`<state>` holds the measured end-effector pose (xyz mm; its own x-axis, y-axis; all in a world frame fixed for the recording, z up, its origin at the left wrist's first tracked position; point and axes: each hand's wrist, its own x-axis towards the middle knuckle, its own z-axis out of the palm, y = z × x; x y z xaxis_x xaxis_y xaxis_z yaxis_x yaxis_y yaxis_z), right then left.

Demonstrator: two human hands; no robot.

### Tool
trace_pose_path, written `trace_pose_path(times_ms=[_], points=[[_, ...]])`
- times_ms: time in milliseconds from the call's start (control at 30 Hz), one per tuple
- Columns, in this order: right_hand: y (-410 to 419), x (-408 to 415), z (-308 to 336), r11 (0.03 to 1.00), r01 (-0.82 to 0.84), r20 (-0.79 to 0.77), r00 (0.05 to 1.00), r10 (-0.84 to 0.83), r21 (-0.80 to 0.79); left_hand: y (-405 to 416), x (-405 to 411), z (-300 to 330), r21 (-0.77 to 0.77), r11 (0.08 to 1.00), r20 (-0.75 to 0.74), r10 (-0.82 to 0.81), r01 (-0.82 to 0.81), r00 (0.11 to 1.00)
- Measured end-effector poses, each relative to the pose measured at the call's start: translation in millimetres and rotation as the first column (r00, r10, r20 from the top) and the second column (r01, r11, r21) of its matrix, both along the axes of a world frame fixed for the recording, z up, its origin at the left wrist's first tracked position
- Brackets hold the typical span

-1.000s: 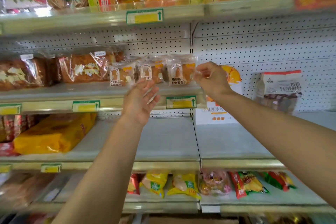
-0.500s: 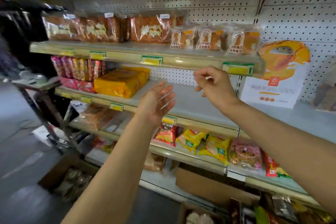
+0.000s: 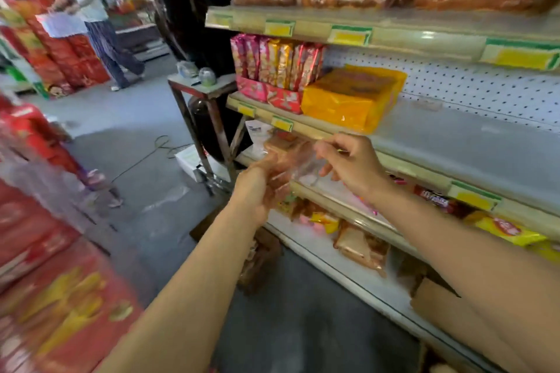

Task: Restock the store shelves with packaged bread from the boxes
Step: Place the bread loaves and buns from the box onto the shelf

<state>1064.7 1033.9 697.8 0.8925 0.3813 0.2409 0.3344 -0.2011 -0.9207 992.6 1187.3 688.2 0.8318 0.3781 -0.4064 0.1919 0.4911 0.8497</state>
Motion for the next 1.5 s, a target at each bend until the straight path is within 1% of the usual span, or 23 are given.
trace_pose_path(times_ms=[133, 200, 300, 400, 500, 633, 767, 867, 933, 1033, 1133, 1233, 1367, 1500], points=[[74, 13, -29, 0.996, -0.061, -0.06, 0.997, 0.058, -0.061, 84, 6, -25, -0.016, 0.995, -0.085, 0.096, -0.097, 0.992], [105, 19, -43, 0.993, -0.094, -0.096, 0.992, 0.088, -0.066, 117, 7, -42, -0.018, 0.99, -0.112, 0.14, -0.143, 0.984], [147, 33, -66, 0.986, -0.152, -0.168, 0.976, 0.138, -0.071, 156, 13, -66, -0.06, 0.976, -0.146, 0.201, -0.211, 0.969], [184, 53, -95, 0.968, -0.217, -0.252, 0.951, 0.18, -0.128, 191, 22, -93, -0.126, 0.955, -0.174, 0.246, -0.269, 0.954], [226, 76, -122, 0.941, -0.29, -0.319, 0.921, 0.225, -0.174, 227, 33, -123, -0.161, 0.927, -0.233, 0.297, -0.338, 0.926], [286, 116, -159, 0.888, -0.394, -0.402, 0.872, 0.279, -0.239, 277, 57, -163, -0.211, 0.872, -0.305, 0.37, -0.441, 0.877], [345, 171, -205, 0.806, -0.499, -0.492, 0.814, 0.309, -0.32, 333, 91, -211, -0.2, 0.805, -0.38, 0.462, -0.559, 0.801], [386, 216, -256, 0.743, -0.563, -0.573, 0.763, 0.3, -0.361, 367, 122, -266, -0.169, 0.779, -0.487, 0.466, -0.604, 0.738], [395, 226, -278, 0.738, -0.57, -0.623, 0.736, 0.264, -0.361, 371, 129, -288, -0.152, 0.789, -0.53, 0.443, -0.596, 0.723], [423, 250, -339, 0.714, -0.596, -0.708, 0.677, 0.202, -0.366, 386, 147, -347, -0.168, 0.788, -0.589, 0.401, -0.592, 0.702], [442, 261, -408, 0.693, -0.613, -0.771, 0.623, 0.128, -0.38, 400, 162, -411, -0.18, 0.784, -0.632, 0.371, -0.594, 0.681], [448, 265, -485, 0.694, -0.606, -0.815, 0.577, 0.048, -0.389, 406, 177, -481, -0.194, 0.782, -0.659, 0.343, -0.592, 0.67], [449, 264, -590, 0.728, -0.509, -0.831, 0.536, -0.15, -0.459, 402, 197, -573, -0.221, 0.782, -0.692, 0.295, -0.583, 0.659], [439, 259, -691, 0.751, -0.415, -0.829, 0.464, -0.311, -0.514, 393, 207, -664, -0.245, 0.78, -0.716, 0.254, -0.576, 0.65]])
